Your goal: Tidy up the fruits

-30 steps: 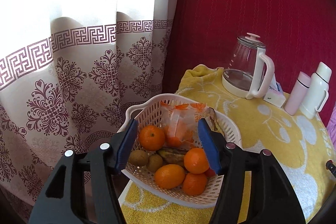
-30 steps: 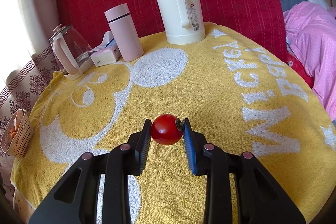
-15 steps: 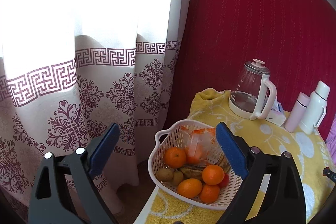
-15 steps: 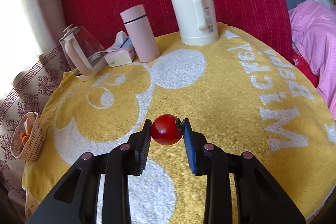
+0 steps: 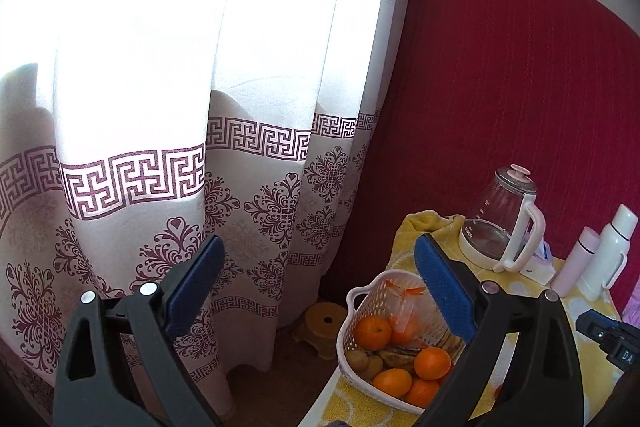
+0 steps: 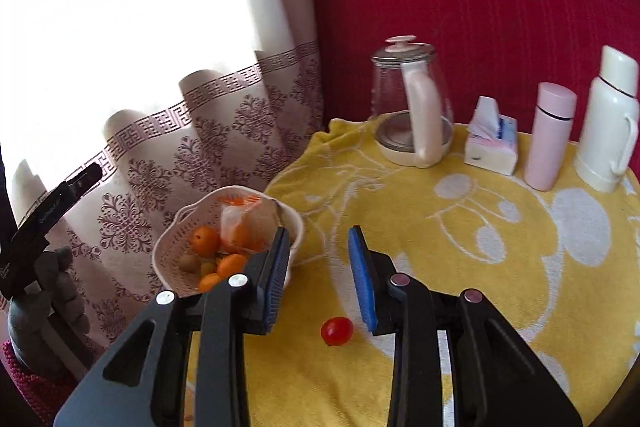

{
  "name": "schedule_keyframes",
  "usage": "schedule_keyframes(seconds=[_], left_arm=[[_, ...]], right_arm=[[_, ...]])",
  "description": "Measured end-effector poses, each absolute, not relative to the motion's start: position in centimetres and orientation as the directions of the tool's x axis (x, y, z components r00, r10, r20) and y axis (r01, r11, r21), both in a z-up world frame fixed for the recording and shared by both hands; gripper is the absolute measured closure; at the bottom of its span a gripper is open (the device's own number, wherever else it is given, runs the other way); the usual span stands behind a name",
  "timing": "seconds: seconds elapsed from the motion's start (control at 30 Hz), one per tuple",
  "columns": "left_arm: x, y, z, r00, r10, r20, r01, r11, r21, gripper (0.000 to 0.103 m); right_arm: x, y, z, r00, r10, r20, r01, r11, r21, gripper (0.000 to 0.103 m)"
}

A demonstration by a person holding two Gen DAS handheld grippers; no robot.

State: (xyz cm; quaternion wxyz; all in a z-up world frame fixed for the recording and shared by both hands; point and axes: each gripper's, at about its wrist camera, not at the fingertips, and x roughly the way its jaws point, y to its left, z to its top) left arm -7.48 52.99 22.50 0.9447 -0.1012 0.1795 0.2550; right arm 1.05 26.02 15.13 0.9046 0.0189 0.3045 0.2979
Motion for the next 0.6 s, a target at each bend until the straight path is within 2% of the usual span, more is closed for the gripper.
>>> schedule_keyframes(seconds=[0.13, 0.23, 0.37, 0.6], left_arm=[[-8.1, 53.2, 23.0, 0.808, 0.457, -0.371, -0.521, 0.849, -0.089, 0.006], [-8.3, 53.5, 23.2, 0.813, 0.454, -0.363, -0.518, 0.850, -0.096, 0.006], [-8.2, 54.1, 23.0, 0.808, 0.457, -0.373, -0.528, 0.842, -0.111, 0.005], [-7.7, 53.4, 22.8, 0.812, 0.442, -0.380, -0.512, 0.853, -0.102, 0.005]], right_arm=[[0.0, 30.6, 14.9, 0.594, 0.586, -0.551, -0.598, 0.780, 0.184, 0.072], [0.3, 30.4, 14.0, 0.605, 0.567, -0.559, -0.576, 0.796, 0.185, 0.072], [2.0, 28.0, 10.7, 0.582, 0.516, -0.628, -0.495, 0.838, 0.230, 0.071], [1.0, 28.2, 5.6, 0.467, 0.524, -0.712, -0.515, 0.816, 0.263, 0.071]])
